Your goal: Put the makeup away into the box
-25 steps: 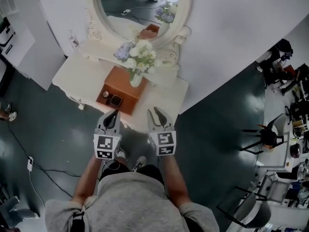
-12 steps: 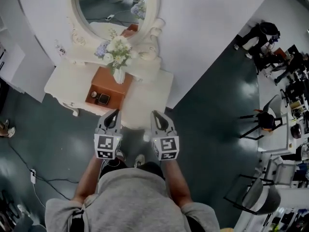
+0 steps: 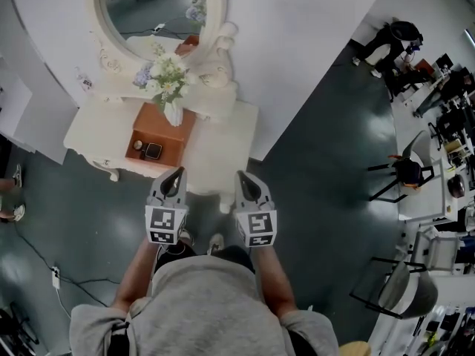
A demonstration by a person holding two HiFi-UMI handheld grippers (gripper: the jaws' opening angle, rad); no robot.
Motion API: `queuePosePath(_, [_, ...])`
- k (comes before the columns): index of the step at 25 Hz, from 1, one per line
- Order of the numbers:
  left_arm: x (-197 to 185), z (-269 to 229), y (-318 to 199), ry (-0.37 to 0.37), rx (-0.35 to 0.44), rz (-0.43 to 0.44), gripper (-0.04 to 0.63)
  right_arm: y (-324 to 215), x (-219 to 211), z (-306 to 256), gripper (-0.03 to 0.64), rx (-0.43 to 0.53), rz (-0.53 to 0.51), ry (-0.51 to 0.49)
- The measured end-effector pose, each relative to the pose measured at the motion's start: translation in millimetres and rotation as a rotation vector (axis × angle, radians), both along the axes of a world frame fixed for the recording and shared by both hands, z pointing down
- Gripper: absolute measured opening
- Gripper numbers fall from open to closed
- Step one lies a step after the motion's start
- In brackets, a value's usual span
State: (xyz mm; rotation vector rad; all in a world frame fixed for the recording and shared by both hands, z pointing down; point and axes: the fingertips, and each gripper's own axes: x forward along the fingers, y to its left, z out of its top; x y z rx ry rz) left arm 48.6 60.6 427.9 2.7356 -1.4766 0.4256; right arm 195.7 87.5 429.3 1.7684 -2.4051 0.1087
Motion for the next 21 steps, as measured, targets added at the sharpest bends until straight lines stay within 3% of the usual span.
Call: queuePosePath(21, [1,11,8,-0.013,-0.029,0.01,0.0,5,-2,2,0.015,-0.013,0.002,0.002])
